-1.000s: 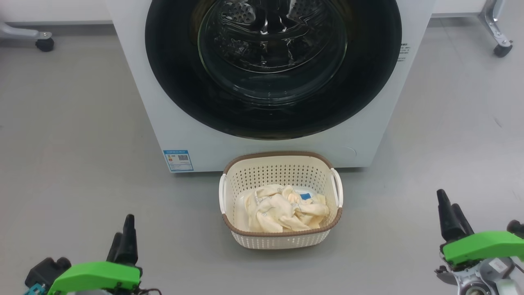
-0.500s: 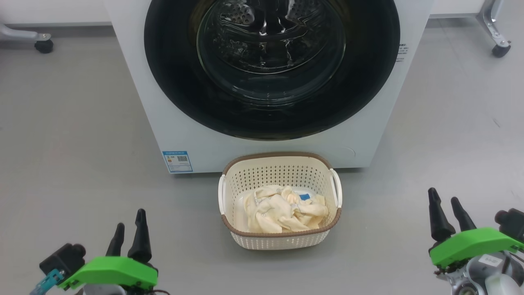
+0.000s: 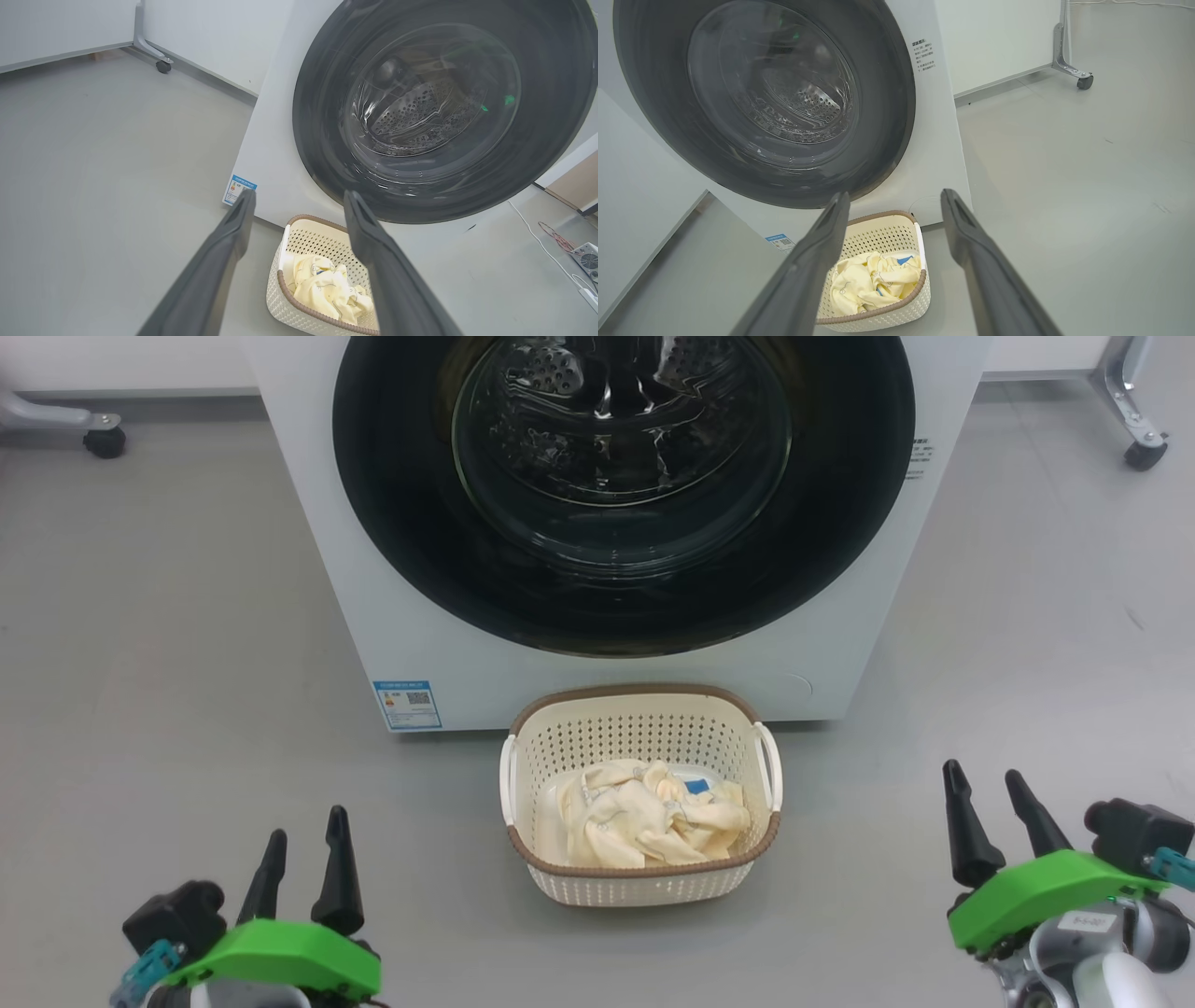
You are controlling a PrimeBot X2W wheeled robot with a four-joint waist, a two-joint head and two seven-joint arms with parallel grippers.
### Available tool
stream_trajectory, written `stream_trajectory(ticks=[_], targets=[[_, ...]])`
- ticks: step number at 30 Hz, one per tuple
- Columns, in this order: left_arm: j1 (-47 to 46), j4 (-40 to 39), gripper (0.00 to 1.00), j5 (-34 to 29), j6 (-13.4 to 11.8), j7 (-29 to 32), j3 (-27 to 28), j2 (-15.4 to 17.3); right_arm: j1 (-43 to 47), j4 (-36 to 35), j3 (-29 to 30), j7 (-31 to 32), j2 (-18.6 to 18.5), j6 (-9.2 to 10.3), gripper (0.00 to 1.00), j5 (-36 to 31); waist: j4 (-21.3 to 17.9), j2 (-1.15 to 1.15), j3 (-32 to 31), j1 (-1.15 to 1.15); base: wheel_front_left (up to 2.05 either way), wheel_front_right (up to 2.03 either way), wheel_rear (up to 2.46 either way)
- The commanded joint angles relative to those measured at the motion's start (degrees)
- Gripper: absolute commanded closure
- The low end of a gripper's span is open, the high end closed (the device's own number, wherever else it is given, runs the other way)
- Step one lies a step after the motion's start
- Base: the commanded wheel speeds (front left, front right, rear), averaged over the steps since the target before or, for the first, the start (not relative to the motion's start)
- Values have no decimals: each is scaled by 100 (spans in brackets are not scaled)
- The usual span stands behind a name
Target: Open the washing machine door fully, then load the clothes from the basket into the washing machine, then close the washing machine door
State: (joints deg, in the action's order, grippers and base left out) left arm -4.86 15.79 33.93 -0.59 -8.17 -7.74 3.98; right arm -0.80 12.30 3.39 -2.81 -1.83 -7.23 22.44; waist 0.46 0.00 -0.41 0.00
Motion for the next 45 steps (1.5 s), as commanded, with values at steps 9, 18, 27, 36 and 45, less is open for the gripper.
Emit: stream_trajectory(ticks=[9, 18, 27, 36, 45], targets=[[-349, -161, 0, -667, -134, -231, 87, 119, -306, -388, -164, -120, -73, -20, 0, -799, 17, 0, 5, 0, 0, 0, 0], [-404, -86, 0, -1203, -195, -382, 28, 123, -295, -505, -186, -201, -82, -22, 0, -1451, 38, 0, -1, 0, 0, 0, 0], [-424, -58, 0, -1769, -285, -534, -69, 131, -275, -619, -166, -298, -94, -24, 0, -2055, 54, 0, -7, 0, 0, 0, 0], [-482, -32, 0, -2357, -433, -683, -172, 163, -271, -710, -190, -387, -105, -25, 0, -2717, 72, 0, 17, 0, 0, 0, 0], [-458, 22, 0, -2296, -453, -683, -171, 170, -245, -699, -122, -405, -105, -25, 0, -2678, 46, 0, -10, 0, 0, 0, 0]])
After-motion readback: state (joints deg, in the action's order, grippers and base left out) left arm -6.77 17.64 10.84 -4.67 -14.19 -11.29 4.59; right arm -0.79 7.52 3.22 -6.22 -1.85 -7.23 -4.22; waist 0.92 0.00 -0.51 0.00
